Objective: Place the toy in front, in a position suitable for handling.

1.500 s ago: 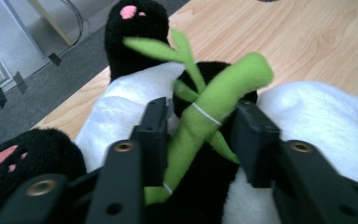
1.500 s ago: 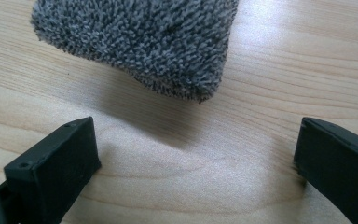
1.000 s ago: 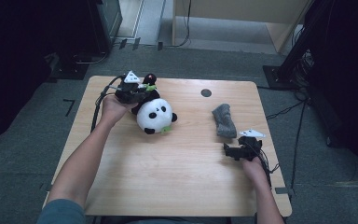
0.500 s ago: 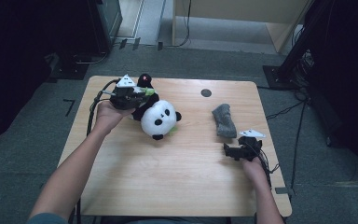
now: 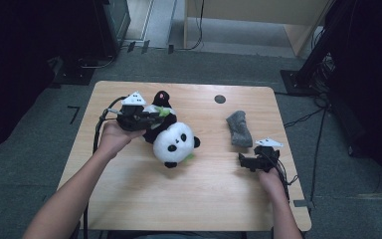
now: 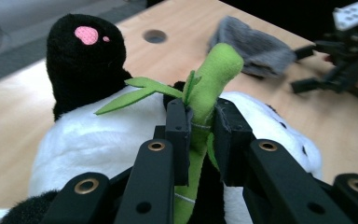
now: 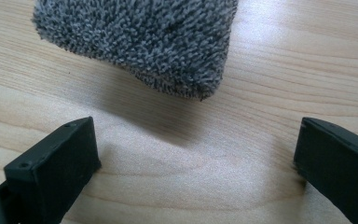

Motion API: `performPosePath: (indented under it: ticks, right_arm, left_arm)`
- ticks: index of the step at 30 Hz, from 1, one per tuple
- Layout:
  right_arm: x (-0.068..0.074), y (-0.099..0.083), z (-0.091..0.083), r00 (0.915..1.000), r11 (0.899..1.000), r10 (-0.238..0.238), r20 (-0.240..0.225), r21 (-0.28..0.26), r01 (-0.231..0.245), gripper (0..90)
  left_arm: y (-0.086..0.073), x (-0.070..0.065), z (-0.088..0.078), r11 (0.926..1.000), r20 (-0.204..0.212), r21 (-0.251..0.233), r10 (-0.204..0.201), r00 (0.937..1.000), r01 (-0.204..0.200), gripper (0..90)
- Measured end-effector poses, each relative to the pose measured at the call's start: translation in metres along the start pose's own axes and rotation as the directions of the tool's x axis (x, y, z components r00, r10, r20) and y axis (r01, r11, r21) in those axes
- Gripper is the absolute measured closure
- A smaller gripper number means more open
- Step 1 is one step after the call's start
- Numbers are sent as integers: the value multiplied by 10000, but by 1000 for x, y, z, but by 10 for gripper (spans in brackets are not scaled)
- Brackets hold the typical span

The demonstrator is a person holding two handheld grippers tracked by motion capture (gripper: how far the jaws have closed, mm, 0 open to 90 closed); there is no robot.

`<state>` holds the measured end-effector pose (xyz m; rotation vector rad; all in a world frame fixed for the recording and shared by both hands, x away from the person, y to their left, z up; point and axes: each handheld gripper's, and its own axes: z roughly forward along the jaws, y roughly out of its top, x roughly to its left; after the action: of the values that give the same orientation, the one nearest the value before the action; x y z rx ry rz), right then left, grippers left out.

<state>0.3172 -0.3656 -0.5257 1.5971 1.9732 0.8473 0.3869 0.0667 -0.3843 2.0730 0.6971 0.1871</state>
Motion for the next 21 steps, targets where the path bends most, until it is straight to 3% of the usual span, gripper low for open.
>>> performPosePath:
  ticks: [2,6,9,11,17,18,19,20,21]
  right_arm:
    - [0,0,0,10000,10000,-6,4,-4,6,0]
    - [0,0,0,10000,10000,2,4,-5,-2,0]
    - [0,0,0,10000,10000,6,7,-7,-6,0]
    - [0,0,0,10000,10000,8,7,-5,-8,0]
    - [0,0,0,10000,10000,9,7,-4,-9,0]
    - [0,0,0,10000,10000,2,6,-6,-2,0]
    - [0,0,0,10000,10000,2,6,-6,-2,0]
    - [0,0,0,10000,10000,15,13,-6,-15,0]
    - [1,0,0,10000,10000,20,19,-5,-20,0]
  left_arm:
    - [-6,-13,0,10000,384,69,-57,9992,55,777]
    - [-11,-22,0,9998,768,37,-219,9968,217,775]
    - [-18,-29,6,9996,473,280,11,9989,-24,773]
    - [-25,-29,13,9987,447,495,-106,9989,84,771]
    - [-32,-32,18,9996,188,195,-197,9996,194,738]
    - [-33,-32,21,9988,304,269,-420,9987,412,630]
    - [-33,-32,21,9988,304,269,-420,9987,412,571]
    - [-34,-32,22,9985,320,274,-480,9983,471,571]
    - [-34,-33,22,9982,269,289,-525,9983,517,466]
